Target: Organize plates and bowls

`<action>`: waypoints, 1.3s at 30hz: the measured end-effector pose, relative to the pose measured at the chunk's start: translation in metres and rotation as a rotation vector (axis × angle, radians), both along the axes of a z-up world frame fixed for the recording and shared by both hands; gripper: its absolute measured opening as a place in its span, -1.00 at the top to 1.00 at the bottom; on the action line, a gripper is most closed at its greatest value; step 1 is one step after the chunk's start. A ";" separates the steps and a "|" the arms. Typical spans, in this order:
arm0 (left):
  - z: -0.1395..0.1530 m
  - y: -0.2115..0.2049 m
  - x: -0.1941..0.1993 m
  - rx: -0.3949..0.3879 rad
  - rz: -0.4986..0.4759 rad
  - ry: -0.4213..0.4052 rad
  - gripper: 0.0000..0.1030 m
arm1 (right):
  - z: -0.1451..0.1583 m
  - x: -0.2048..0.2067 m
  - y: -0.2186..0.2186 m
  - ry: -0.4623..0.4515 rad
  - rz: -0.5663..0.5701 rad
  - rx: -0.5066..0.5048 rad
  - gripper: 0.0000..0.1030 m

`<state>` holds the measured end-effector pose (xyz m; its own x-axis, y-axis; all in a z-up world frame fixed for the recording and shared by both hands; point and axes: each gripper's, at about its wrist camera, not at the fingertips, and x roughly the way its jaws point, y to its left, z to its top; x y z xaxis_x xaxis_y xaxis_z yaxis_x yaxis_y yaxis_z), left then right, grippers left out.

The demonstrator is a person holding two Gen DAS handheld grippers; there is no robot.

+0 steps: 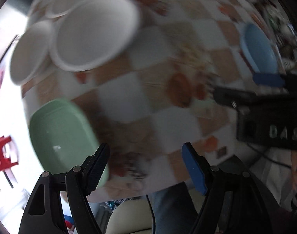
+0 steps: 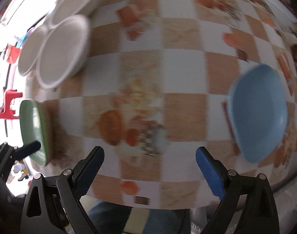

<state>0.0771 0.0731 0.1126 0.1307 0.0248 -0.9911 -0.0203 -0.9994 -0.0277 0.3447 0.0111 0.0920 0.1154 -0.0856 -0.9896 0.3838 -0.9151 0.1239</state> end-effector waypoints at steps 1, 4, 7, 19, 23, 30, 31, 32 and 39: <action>-0.002 0.010 -0.002 0.018 -0.013 -0.018 -0.54 | -0.001 -0.002 0.008 0.001 -0.013 0.006 -0.86; -0.007 0.025 -0.004 0.052 -0.015 -0.055 -0.54 | -0.006 -0.008 0.027 0.007 -0.047 0.021 -0.86; -0.014 0.039 -0.004 0.065 -0.034 -0.097 -0.54 | -0.014 -0.013 0.045 -0.002 -0.072 0.026 -0.86; -0.002 0.081 -0.055 0.058 -0.162 -0.056 -0.54 | -0.020 -0.034 0.113 0.118 -0.170 0.066 -0.86; 0.007 0.105 -0.088 0.083 -0.250 -0.033 -0.54 | -0.028 -0.046 0.173 0.118 -0.284 0.092 -0.86; 0.010 0.148 -0.123 0.157 -0.406 -0.087 -0.54 | -0.040 -0.066 0.262 0.107 -0.423 0.158 -0.86; 0.009 0.152 -0.129 0.145 -0.429 -0.088 -0.54 | -0.044 -0.068 0.269 0.102 -0.437 0.163 -0.86; 0.008 0.154 -0.133 0.139 -0.436 -0.090 -0.54 | -0.043 -0.069 0.280 0.100 -0.450 0.164 -0.86; 0.000 0.175 -0.144 0.139 -0.478 -0.118 -0.54 | -0.049 -0.074 0.322 0.087 -0.484 0.153 -0.86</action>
<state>-0.0666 0.2482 0.1128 0.2703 0.0654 -0.9605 -0.4633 -0.8657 -0.1893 0.2712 0.3329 0.0429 0.0154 0.0377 -0.9992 -0.0858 -0.9956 -0.0389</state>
